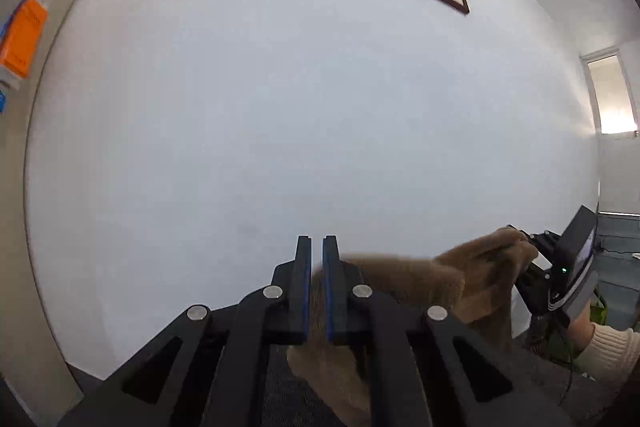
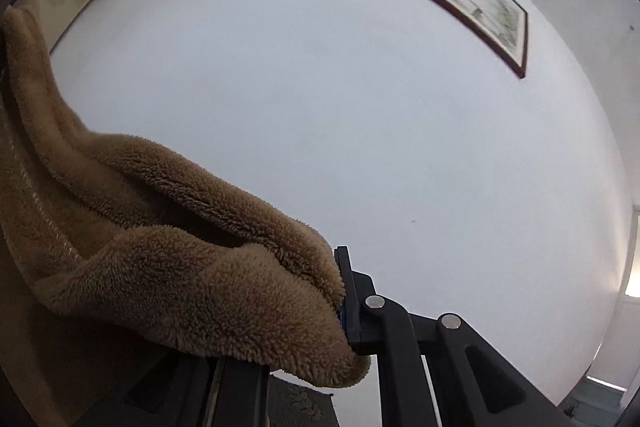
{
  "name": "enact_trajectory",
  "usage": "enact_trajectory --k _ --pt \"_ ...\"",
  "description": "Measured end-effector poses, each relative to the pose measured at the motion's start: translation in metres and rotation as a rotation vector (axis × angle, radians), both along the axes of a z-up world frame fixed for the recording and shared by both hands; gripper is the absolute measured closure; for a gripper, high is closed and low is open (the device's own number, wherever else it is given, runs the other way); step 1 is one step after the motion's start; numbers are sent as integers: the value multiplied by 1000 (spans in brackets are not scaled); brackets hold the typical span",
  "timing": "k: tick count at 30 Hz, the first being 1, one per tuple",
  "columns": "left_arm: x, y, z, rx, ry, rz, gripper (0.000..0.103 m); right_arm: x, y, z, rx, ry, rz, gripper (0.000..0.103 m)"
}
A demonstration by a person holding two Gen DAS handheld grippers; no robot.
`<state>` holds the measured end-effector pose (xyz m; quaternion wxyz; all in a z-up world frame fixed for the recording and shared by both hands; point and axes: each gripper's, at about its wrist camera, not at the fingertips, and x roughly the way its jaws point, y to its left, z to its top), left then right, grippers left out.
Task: Fold clothes
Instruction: 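Raise the blanket high with both grippers, holding two edges apart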
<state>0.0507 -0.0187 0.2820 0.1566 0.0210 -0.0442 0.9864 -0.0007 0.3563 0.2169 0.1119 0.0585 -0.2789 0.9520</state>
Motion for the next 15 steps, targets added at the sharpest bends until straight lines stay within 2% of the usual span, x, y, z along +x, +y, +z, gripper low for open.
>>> enact_trajectory --k 3,6,10,13,15 --pt "22 -11 27 33 55 -13 97 16 2 23 -28 56 -5 92" --pt "38 -16 36 25 53 -51 97 30 3 41 -41 109 -12 92" --pt "46 -11 16 -24 -10 -116 97 43 -4 54 -17 136 -30 92" --pt "45 6 -18 -89 -106 -170 95 53 1 56 -13 145 -39 92" --pt "41 18 -50 -143 -180 -212 86 61 -3 62 1 151 -46 92"
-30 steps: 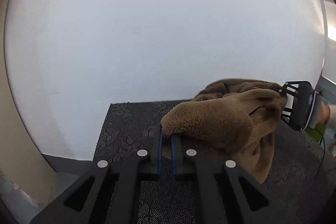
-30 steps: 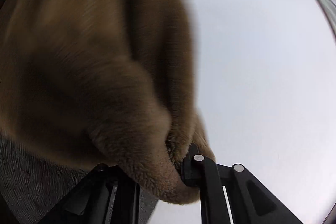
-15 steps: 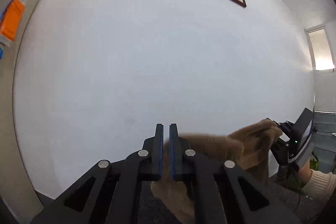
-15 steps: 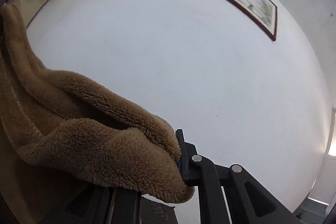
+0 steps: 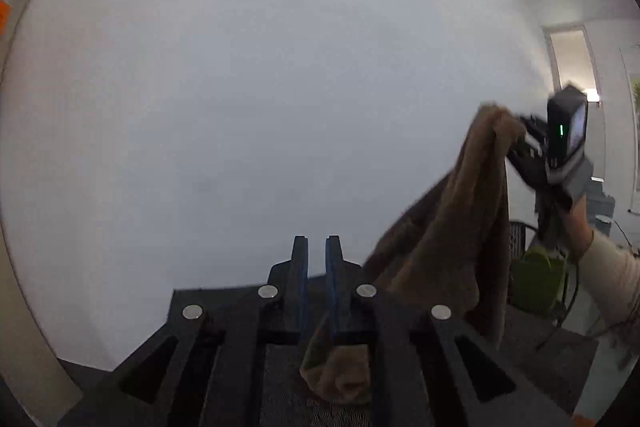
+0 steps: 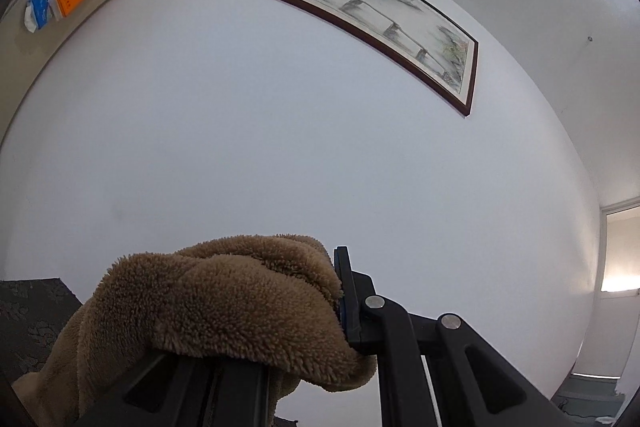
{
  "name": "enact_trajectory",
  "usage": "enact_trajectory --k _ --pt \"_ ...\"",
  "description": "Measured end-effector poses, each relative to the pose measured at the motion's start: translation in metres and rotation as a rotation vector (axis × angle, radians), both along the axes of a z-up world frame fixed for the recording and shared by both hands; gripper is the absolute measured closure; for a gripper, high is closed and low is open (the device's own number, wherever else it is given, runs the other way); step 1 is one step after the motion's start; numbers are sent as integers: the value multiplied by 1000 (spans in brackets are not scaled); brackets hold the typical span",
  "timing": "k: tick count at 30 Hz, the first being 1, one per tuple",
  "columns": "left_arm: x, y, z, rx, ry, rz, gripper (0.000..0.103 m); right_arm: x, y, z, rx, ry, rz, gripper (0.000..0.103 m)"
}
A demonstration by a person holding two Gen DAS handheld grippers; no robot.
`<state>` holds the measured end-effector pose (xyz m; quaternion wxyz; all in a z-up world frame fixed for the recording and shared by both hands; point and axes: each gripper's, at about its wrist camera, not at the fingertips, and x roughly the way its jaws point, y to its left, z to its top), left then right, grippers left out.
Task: Fold clothes
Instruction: 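Raise the blanket high with both grippers, holding two edges apart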
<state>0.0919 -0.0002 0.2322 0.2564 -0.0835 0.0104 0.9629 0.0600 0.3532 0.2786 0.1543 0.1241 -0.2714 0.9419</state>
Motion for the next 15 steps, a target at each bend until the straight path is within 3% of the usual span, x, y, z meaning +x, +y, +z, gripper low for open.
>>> enact_trajectory --k 2,4,10,15 --pt "-1 12 -32 -52 -59 -35 47 11 -3 11 16 9 -11 92" --pt "3 20 -59 -63 -85 -72 28 16 -7 18 25 14 -17 92" --pt "13 55 -111 -63 -153 -189 21 24 -19 33 26 19 -20 92" --pt "13 86 -123 -87 -171 -259 20 32 -32 31 39 27 -14 92"
